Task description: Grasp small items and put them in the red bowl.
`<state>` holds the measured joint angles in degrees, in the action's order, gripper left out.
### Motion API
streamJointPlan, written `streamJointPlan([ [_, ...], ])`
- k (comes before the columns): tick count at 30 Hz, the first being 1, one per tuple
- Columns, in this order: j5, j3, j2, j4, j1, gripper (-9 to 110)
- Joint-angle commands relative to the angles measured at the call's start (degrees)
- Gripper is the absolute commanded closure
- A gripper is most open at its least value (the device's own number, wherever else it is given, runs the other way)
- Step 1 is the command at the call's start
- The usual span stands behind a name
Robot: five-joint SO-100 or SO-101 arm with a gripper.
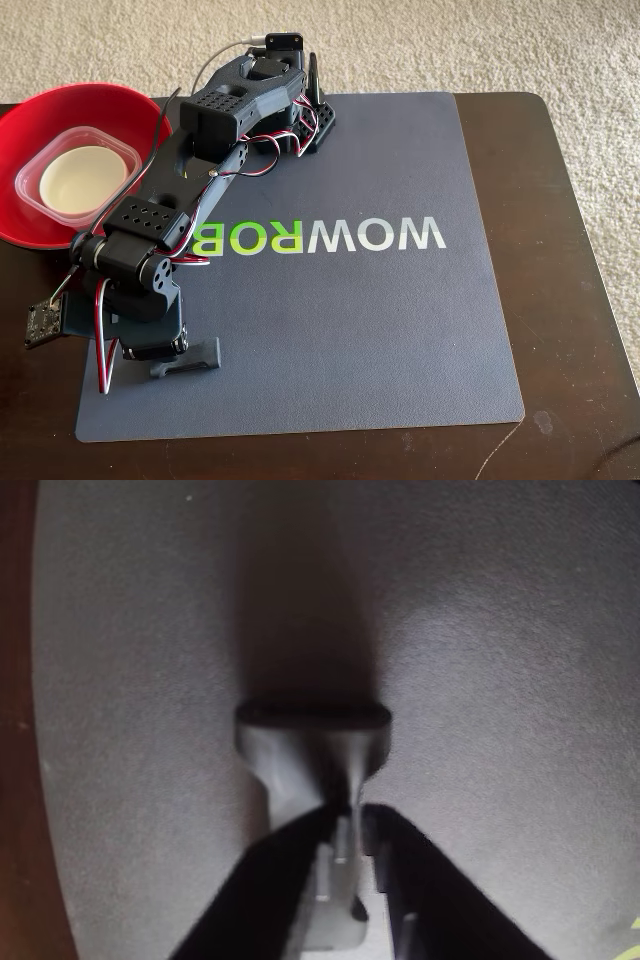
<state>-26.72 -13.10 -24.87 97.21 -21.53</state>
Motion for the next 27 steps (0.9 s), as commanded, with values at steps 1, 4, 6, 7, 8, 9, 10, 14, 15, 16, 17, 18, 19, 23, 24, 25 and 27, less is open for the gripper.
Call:
streamJointPlan([
  [1, -0.7, 0.4, -0.9, 0.7, 1.5, 79],
  [4, -0.4, 0.8, -1.0, 0.6, 2.0, 77],
  [6, -0.5, 0.8, 0.4, 0.6, 2.2, 77],
  [7, -0.8, 0.8, 1.1, 0.6, 2.3, 76],
  [8, -1.1, 0.8, 1.4, 0.6, 2.4, 76],
  [9, -1.0, 0.9, 1.1, 0.6, 2.5, 75],
  [10, -0.7, 0.4, -0.4, 0.7, 2.6, 74],
  [14, 0.1, -1.0, -4.7, 0.7, 4.3, 74],
  [15, 0.0, -0.7, -3.9, 0.7, 4.8, 74],
  [16, 0.0, -0.3, -2.6, 0.6, 5.1, 74],
  [17, 0.1, -0.1, -1.6, 0.6, 5.4, 76],
  [18, 0.2, -0.1, -0.7, 0.7, 5.6, 80],
  [19, 0.4, -0.2, -0.3, 0.7, 5.6, 85],
  [23, 1.2, -0.4, 0.8, 0.7, 4.7, 99],
  [24, 1.4, -0.4, 1.2, 0.7, 4.3, 101],
  [25, 1.4, -0.4, 1.5, 0.7, 4.0, 101],
  [27, 1.3, -0.3, 1.9, 0.7, 3.3, 101],
])
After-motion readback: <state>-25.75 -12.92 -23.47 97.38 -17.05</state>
